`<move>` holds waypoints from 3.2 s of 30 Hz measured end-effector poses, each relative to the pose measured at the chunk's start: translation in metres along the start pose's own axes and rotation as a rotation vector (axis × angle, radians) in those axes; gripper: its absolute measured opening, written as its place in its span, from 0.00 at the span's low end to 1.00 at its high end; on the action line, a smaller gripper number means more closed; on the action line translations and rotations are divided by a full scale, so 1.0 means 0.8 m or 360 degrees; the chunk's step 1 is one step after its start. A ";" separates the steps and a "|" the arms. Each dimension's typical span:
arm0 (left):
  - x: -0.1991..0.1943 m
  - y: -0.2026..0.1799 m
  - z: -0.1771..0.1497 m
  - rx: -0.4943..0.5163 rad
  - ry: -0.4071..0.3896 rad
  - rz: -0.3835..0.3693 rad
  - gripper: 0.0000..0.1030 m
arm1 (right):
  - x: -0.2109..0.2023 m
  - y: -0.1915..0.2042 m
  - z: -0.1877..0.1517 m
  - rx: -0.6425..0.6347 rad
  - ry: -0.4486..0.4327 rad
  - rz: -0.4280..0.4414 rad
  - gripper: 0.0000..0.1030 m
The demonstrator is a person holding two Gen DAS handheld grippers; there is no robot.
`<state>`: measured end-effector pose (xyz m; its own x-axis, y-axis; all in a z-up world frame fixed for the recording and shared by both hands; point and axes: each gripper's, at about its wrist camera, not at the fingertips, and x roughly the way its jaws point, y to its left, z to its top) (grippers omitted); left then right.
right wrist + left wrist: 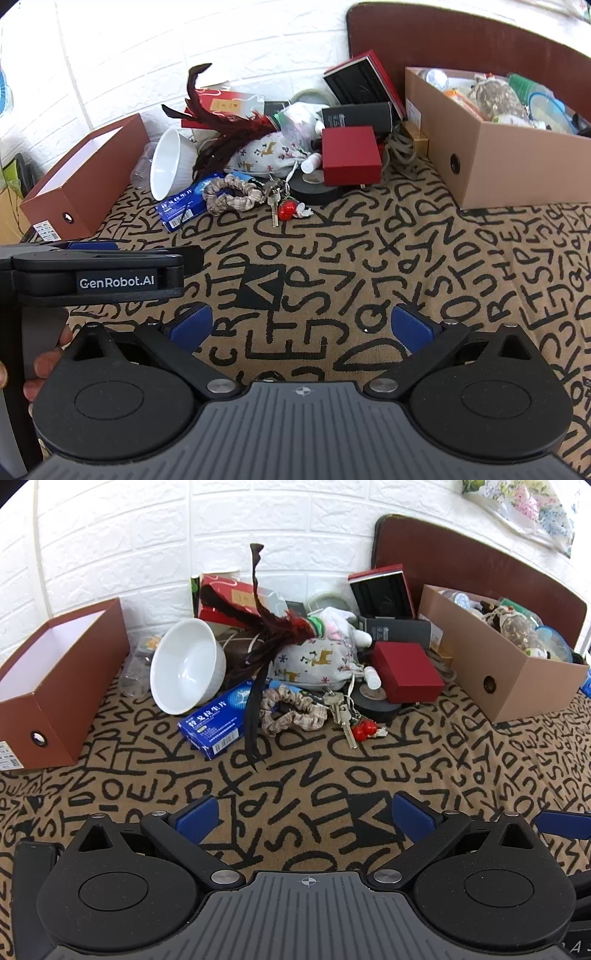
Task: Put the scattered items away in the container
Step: 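Move both tools toward the blue medicine box and plaid scrunchie, then grasp the blue medicine box with the left tool while the right tool grasps the plaid scrunchie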
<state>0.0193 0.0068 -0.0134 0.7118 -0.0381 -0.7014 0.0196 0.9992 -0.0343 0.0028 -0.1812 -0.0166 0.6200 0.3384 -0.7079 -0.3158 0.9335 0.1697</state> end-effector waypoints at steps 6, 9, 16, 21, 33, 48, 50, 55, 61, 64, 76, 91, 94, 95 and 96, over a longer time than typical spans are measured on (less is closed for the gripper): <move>0.020 0.006 0.003 -0.0016 0.0045 0.0003 1.00 | 0.018 -0.003 0.004 0.0015 0.0053 0.0016 0.99; 0.030 0.012 0.004 -0.0019 0.0056 -0.0016 1.00 | 0.029 -0.004 0.006 0.0017 0.0082 0.0022 0.99; 0.053 0.048 0.013 -0.0022 0.0022 0.0020 1.00 | 0.060 0.000 0.016 -0.0031 0.0095 0.0057 0.99; 0.077 0.077 0.022 -0.0053 0.0040 0.0002 0.98 | 0.093 0.012 0.025 -0.0069 0.0107 0.0127 0.99; 0.130 0.122 0.057 -0.0018 0.0063 -0.0033 0.86 | 0.160 0.062 0.064 -0.0369 -0.0022 0.0198 0.76; 0.178 0.130 0.070 0.0021 0.0049 -0.0063 0.72 | 0.214 0.104 0.093 -0.0733 -0.0091 0.0199 0.34; 0.175 0.128 0.067 0.0037 0.0045 -0.0063 0.70 | 0.216 0.103 0.094 -0.0729 -0.0080 0.0184 0.21; 0.152 0.121 0.051 0.0037 0.0068 -0.0119 0.68 | 0.199 0.082 0.093 -0.0569 -0.0020 0.0274 0.08; 0.108 0.098 0.009 0.0056 0.0104 -0.0185 0.68 | 0.146 0.059 0.057 -0.0517 0.0010 0.0275 0.08; 0.083 0.083 -0.015 0.0069 0.0127 -0.0219 0.68 | 0.117 0.040 0.034 -0.0481 0.0040 0.0221 0.08; 0.025 0.023 -0.074 0.0218 0.0155 -0.0249 0.79 | 0.021 -0.020 -0.041 -0.0368 0.0109 0.0125 0.14; 0.050 0.010 -0.058 0.0223 0.0155 -0.0171 0.73 | 0.059 -0.003 -0.027 -0.0324 0.0030 0.0206 0.57; 0.053 0.011 -0.054 0.0189 0.0155 -0.0145 0.80 | 0.068 -0.004 -0.028 -0.0340 0.0073 0.0135 0.42; 0.055 0.009 -0.054 0.0198 0.0156 -0.0144 0.81 | 0.069 -0.005 -0.027 -0.0330 0.0073 0.0135 0.42; 0.057 0.007 -0.054 0.0210 0.0156 -0.0143 0.81 | 0.068 -0.006 -0.026 -0.0318 0.0071 0.0148 0.42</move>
<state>0.0215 0.0103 -0.0758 0.6315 -0.1216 -0.7657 0.1765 0.9842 -0.0108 0.0230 -0.1698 -0.0701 0.5507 0.4121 -0.7259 -0.5088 0.8551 0.0994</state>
